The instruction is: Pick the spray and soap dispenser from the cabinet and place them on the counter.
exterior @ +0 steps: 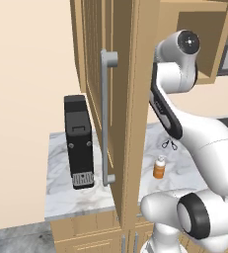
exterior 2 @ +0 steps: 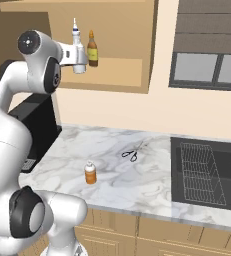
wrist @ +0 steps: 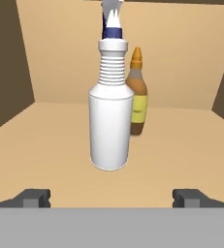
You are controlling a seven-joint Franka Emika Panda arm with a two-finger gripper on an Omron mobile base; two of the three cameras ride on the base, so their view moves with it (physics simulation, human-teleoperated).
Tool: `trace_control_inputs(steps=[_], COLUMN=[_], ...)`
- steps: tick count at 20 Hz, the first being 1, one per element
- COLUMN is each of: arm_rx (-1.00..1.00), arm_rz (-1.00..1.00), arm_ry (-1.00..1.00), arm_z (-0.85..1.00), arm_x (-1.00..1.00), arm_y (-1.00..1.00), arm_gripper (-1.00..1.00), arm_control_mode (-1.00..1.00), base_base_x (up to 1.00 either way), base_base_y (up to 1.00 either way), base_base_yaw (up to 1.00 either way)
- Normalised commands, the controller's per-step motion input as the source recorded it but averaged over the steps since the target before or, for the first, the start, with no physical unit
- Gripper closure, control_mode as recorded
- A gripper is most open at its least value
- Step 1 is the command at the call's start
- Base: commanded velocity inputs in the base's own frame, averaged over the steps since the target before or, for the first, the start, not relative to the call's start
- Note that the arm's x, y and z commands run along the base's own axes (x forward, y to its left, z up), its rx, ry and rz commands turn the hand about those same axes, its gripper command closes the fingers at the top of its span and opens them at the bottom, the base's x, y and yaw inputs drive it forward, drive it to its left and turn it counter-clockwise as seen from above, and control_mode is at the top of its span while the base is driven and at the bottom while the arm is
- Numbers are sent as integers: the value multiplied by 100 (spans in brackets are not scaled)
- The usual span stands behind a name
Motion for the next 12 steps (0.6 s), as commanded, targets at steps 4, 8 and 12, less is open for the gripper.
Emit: trace_control_inputs(steps=[4,8,12], arm_rx=[0,0,0], arm_rz=[0,0,-1], arm_ry=[0,0,0], arm_z=[-8,-1,0], arm_x=[32,27,29], arm_y=[1,3,5], arm_gripper=[-100,-100,-100], arm_control_mode=[-100,-100,-100], base_base_x=[0,0,0], base_base_y=[0,0,0], base_base_yaw=[0,0,0])
